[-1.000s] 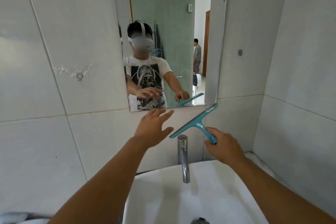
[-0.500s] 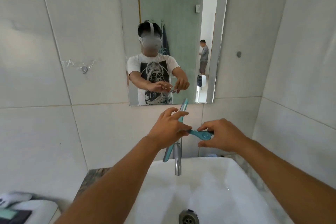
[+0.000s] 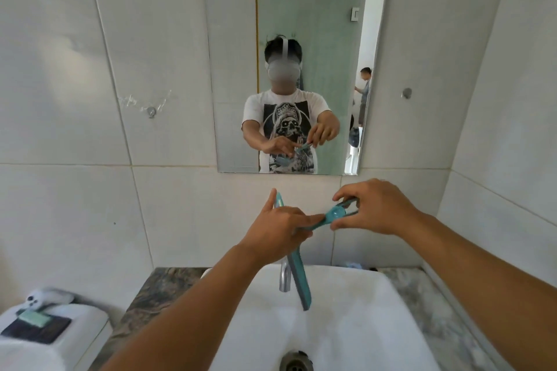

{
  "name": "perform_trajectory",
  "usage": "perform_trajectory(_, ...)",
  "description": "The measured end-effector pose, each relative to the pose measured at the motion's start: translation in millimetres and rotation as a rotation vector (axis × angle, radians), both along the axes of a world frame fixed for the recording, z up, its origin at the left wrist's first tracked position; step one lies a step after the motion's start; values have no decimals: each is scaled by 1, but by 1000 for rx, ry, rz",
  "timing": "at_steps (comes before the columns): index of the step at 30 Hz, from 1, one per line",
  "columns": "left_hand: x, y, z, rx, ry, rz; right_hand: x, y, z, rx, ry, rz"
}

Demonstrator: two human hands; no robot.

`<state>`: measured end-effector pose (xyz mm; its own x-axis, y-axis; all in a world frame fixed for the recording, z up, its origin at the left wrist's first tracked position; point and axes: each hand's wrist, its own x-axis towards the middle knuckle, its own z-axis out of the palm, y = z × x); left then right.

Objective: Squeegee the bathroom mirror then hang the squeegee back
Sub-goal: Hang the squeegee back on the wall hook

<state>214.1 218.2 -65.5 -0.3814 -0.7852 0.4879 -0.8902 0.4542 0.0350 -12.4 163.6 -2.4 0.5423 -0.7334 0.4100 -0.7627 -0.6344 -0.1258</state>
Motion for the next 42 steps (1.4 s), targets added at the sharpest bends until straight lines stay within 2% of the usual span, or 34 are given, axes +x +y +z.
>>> perform_trajectory(5,-23,2,-6,18,229,64,-12,-11,-4,-166,-18,64)
perform_trajectory(9,-39,-2,-13,12,421,133,-15,-12,-9,-242,-217,11)
perform_trajectory(13,-60,-6,-11,16,569,251,-6,-7,-26,16,-582,37)
perform_trajectory(16,-76,-7,-10,19,582,303,2,0,-36,214,-818,63)
perform_trajectory(21,-102,-11,-21,22,651,300,4,1,-49,275,-1046,37)
perform_trajectory(26,-124,-16,-26,132,774,246,-13,-6,-48,311,-1075,14)
perform_trajectory(33,-150,-42,-18,181,919,202,-44,-30,-41,313,-1083,12)
perform_trajectory(37,-161,-64,-2,173,1107,135,-59,-46,-33,297,-1097,48)
perform_trajectory(42,-174,-98,36,177,1217,-19,-77,-75,-19,278,-1101,76)
